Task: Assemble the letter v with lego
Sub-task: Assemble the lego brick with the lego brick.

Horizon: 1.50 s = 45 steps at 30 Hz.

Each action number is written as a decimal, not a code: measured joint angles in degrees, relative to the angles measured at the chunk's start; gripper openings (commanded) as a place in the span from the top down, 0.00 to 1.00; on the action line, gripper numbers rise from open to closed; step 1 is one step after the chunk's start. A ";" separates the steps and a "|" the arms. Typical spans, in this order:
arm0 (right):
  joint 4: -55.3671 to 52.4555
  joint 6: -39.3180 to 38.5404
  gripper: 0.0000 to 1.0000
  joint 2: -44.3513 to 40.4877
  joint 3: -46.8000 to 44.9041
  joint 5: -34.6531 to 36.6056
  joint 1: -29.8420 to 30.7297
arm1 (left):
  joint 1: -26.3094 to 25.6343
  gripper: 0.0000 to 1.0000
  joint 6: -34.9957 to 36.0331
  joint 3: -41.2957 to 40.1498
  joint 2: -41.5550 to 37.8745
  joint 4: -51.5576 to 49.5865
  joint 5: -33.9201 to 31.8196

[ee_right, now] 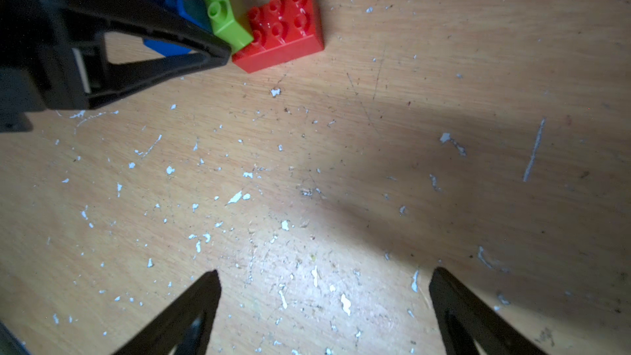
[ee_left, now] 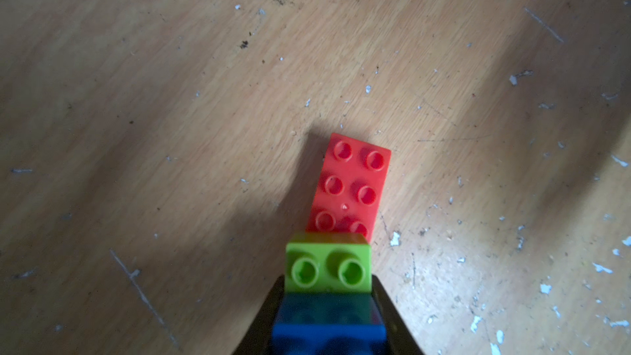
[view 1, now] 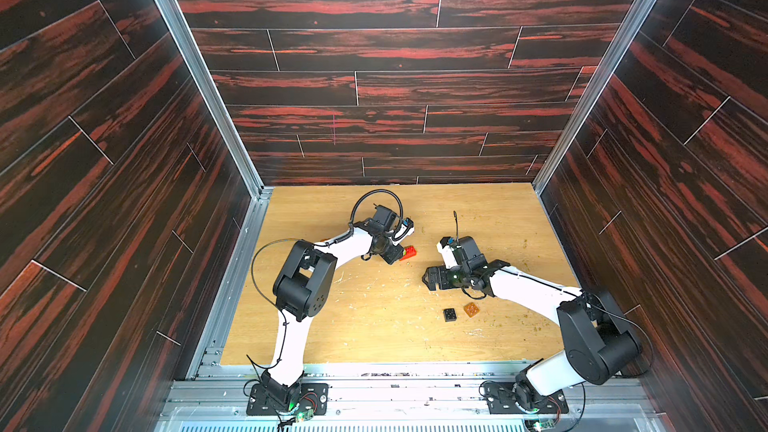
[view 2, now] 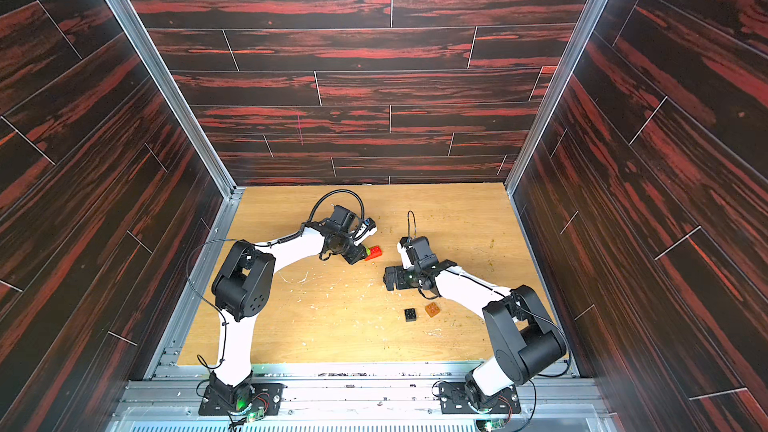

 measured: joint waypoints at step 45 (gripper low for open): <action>-0.09 0.07 0.02 -0.07 0.00 -0.33 0.00 | -3.04 0.57 -3.52 4.72 2.03 -6.54 -9.16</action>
